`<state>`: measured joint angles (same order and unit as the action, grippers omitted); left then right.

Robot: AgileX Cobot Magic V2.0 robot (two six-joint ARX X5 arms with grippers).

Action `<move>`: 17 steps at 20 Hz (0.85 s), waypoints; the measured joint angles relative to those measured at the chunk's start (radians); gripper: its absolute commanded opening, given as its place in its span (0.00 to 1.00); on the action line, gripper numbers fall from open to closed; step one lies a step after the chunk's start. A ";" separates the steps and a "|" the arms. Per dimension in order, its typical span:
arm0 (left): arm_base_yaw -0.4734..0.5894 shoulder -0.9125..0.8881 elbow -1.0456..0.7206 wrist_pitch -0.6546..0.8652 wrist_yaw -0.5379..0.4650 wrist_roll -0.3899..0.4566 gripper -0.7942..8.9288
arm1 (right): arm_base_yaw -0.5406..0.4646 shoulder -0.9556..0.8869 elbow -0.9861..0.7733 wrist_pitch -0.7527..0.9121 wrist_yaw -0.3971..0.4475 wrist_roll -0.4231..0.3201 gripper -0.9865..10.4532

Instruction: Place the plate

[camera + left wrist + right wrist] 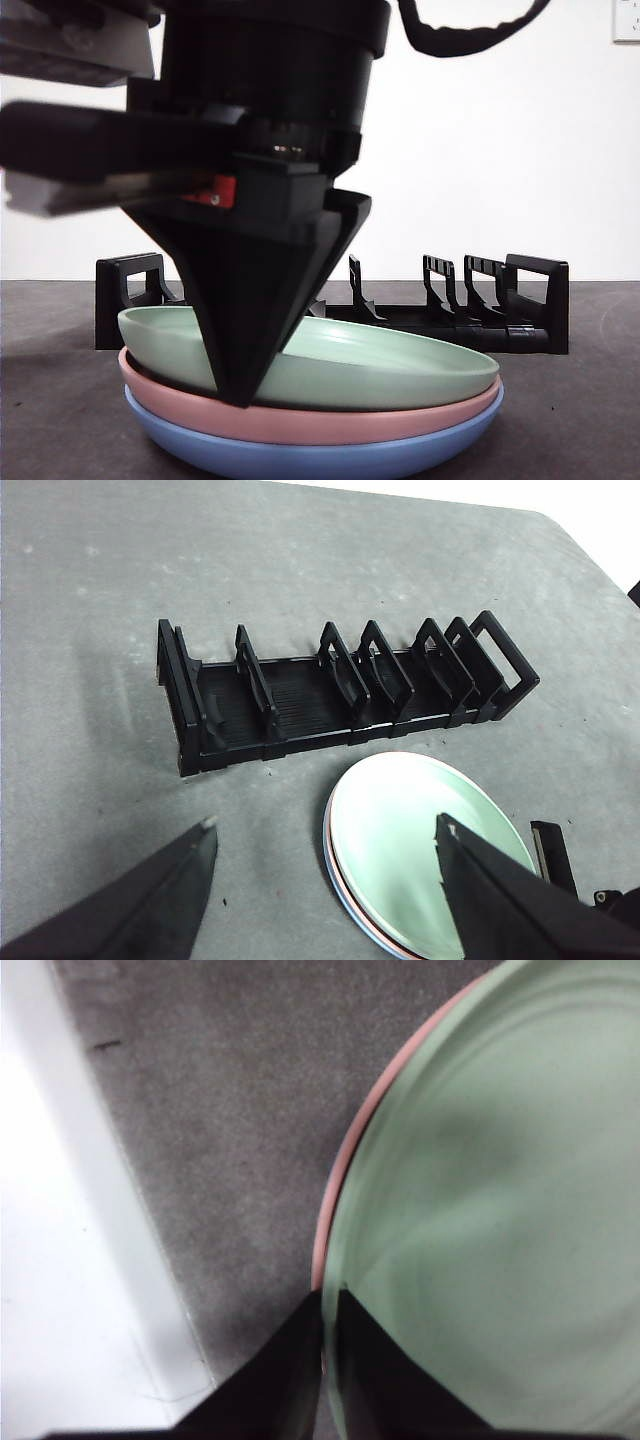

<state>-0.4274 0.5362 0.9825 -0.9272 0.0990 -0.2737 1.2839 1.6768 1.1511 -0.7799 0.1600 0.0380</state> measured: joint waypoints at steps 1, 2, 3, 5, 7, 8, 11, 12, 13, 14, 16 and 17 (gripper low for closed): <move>0.000 0.000 0.000 0.000 0.000 0.000 0.44 | 0.000 0.001 0.000 -0.006 -0.003 0.004 0.17; 0.000 0.000 0.000 0.000 0.000 0.000 0.44 | 0.000 0.003 0.000 -0.017 -0.011 0.008 0.26; 0.000 0.000 0.000 0.000 0.000 0.000 0.44 | 0.000 0.005 0.000 -0.021 -0.013 0.019 0.34; 0.000 0.000 0.000 0.000 0.000 0.000 0.44 | 0.000 0.003 0.003 -0.024 -0.040 0.043 0.38; 0.000 0.000 0.000 0.000 0.000 0.000 0.44 | 0.000 -0.029 0.013 -0.018 -0.055 0.050 0.38; 0.000 0.000 0.000 -0.001 0.000 0.000 0.44 | 0.000 -0.068 0.015 -0.007 -0.055 0.050 0.38; 0.000 0.000 0.000 0.000 0.000 0.000 0.44 | -0.030 -0.254 0.024 -0.001 -0.027 0.052 0.38; 0.000 0.000 0.000 0.000 0.000 0.000 0.44 | -0.061 -0.318 0.029 -0.001 0.001 0.052 0.38; 0.000 0.000 0.000 0.000 0.000 0.000 0.44 | -0.106 -0.372 0.031 -0.002 0.026 0.051 0.38; 0.000 0.000 0.000 0.001 0.000 0.000 0.44 | -0.158 -0.421 0.031 -0.005 0.037 0.049 0.38; 0.000 0.000 0.000 0.018 0.000 0.006 0.44 | -0.281 -0.504 0.031 -0.005 0.043 0.044 0.38; 0.000 0.000 0.000 0.035 -0.005 0.012 0.44 | -0.347 -0.538 0.031 -0.002 0.043 0.035 0.38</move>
<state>-0.4274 0.5362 0.9825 -0.8925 0.0940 -0.2615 0.9367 1.1385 1.1816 -0.7818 0.2028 0.0734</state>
